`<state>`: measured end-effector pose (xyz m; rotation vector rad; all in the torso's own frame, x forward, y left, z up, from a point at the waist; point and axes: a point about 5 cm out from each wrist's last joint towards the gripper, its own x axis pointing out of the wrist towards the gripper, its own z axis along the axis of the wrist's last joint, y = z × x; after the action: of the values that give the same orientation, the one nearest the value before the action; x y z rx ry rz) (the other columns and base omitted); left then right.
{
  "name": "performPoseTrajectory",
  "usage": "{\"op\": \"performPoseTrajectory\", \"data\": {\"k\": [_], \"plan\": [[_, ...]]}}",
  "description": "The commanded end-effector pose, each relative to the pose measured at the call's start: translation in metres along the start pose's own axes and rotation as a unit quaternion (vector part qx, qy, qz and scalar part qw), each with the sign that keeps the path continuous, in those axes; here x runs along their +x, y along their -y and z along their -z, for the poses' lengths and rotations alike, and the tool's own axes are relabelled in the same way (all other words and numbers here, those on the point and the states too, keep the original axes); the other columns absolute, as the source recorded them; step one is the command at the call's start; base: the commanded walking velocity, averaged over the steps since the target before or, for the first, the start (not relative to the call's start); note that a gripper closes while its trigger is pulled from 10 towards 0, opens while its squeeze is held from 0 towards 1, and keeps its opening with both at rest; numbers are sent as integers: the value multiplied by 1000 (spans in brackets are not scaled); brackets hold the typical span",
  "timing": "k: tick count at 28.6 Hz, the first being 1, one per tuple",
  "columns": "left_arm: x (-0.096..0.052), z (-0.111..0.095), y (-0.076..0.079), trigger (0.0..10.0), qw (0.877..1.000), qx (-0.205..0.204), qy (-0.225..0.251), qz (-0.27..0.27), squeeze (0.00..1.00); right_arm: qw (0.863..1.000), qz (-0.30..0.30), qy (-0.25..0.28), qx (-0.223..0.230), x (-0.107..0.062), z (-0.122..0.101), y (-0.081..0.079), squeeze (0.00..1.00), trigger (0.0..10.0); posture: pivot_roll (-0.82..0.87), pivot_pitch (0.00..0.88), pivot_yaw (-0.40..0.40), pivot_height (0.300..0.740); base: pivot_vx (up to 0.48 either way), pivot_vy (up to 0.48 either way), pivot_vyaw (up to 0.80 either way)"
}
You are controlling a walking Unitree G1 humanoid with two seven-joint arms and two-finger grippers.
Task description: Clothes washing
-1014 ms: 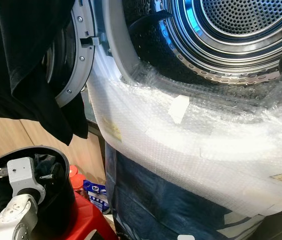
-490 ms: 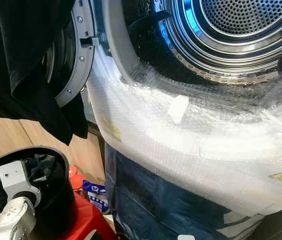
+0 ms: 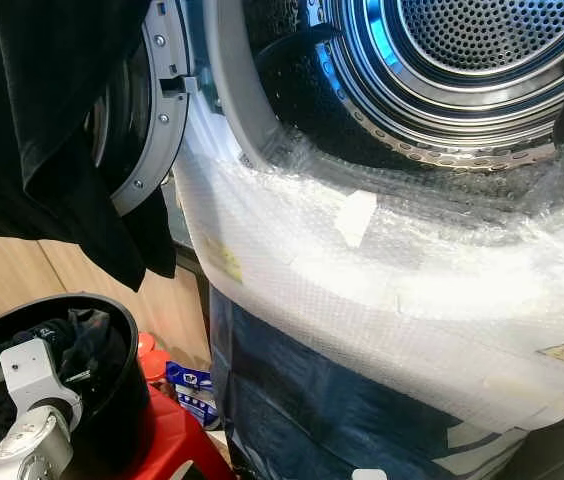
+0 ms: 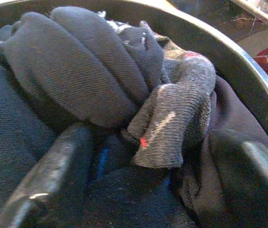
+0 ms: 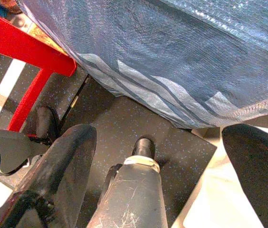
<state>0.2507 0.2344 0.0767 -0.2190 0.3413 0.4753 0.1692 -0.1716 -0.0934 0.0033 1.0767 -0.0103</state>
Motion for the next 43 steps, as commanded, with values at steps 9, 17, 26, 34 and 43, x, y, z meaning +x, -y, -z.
{"op": "performPoseTrajectory", "data": {"k": [9,17,26,34,43], "plan": [[1,-9,1,0,1000,9,30,-6,0,1000,-1,5,0,0,-4,0,0,10000,31,0,22,740,0,0,0],[-1,-15,11,0,997,50,59,20,0,1000,-1,5,-2,0,-4,0,0,10000,27,0,21,740,0,0,0],[0,-12,14,0,996,71,55,27,0,1000,-1,6,-2,0,-5,0,0,10000,28,0,19,740,0,0,0],[2,0,11,0,997,70,10,26,0,1000,-1,6,-1,0,-5,0,0,10000,26,0,23,740,0,0,0],[-1,-23,25,0,988,90,89,92,0,1000,-1,5,-3,0,-5,0,0,10000,37,0,20,740,0,0,0]]}}
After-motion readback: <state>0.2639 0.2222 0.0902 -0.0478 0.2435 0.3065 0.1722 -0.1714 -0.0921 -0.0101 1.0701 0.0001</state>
